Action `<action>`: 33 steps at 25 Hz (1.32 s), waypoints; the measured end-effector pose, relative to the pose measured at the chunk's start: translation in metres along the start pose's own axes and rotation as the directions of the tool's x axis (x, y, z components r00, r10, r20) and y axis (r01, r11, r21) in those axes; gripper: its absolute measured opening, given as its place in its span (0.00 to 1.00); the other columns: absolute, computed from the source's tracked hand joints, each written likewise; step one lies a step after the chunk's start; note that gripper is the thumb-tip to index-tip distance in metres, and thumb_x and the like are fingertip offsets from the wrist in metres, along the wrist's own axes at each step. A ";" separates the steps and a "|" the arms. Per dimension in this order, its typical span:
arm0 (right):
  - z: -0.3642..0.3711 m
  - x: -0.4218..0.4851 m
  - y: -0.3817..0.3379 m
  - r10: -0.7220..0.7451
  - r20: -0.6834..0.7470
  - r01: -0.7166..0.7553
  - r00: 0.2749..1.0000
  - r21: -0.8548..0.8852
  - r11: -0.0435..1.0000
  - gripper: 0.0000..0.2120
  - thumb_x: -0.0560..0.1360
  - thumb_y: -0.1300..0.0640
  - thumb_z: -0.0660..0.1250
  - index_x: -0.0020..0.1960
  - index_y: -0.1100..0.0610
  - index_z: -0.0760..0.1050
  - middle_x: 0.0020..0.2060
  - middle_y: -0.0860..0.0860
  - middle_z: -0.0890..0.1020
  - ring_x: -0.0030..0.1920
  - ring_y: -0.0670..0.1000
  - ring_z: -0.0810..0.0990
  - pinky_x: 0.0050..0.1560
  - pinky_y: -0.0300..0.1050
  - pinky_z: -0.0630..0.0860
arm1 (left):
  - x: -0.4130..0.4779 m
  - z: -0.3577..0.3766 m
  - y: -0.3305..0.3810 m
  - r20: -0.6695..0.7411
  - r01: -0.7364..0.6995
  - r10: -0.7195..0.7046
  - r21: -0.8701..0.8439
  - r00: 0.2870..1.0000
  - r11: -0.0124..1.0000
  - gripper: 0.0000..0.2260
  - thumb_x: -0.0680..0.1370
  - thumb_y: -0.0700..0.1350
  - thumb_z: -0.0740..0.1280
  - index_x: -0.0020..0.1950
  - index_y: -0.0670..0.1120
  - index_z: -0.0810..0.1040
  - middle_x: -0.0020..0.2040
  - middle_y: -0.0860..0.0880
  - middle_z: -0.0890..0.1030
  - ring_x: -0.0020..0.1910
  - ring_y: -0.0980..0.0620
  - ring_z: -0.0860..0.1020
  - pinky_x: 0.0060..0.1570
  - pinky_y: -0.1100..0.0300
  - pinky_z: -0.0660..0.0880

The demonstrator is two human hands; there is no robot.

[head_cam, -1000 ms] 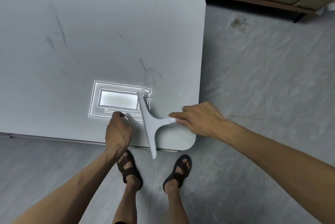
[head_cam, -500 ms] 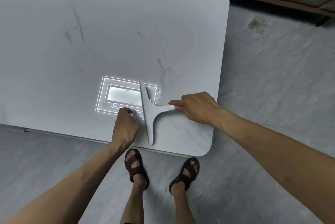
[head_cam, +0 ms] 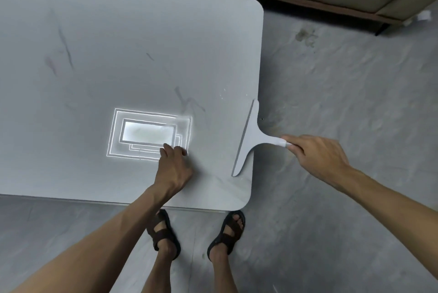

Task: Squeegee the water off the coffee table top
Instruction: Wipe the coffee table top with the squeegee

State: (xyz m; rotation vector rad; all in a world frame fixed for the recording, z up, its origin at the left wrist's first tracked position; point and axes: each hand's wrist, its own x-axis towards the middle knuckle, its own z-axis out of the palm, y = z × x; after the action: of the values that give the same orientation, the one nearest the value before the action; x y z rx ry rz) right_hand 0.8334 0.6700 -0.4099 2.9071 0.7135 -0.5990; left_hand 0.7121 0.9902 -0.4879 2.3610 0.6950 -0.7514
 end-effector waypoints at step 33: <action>-0.048 0.028 -0.080 0.221 0.027 -0.216 0.975 0.360 0.908 0.15 0.82 0.54 0.53 0.68 0.51 0.66 0.39 0.59 0.81 0.38 0.61 0.79 0.35 0.47 0.71 | -0.010 -0.030 -0.035 -0.120 -0.056 0.044 -0.101 0.992 0.993 0.09 0.74 0.37 0.60 0.51 0.49 0.66 0.36 0.50 0.74 0.36 0.43 0.75 0.36 0.56 0.65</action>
State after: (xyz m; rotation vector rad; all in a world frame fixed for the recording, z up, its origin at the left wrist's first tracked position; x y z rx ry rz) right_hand 0.8363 0.7616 -0.3763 3.2654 0.2916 -0.7536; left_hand 0.6935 1.0314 -0.4729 2.3321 0.7035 -0.5449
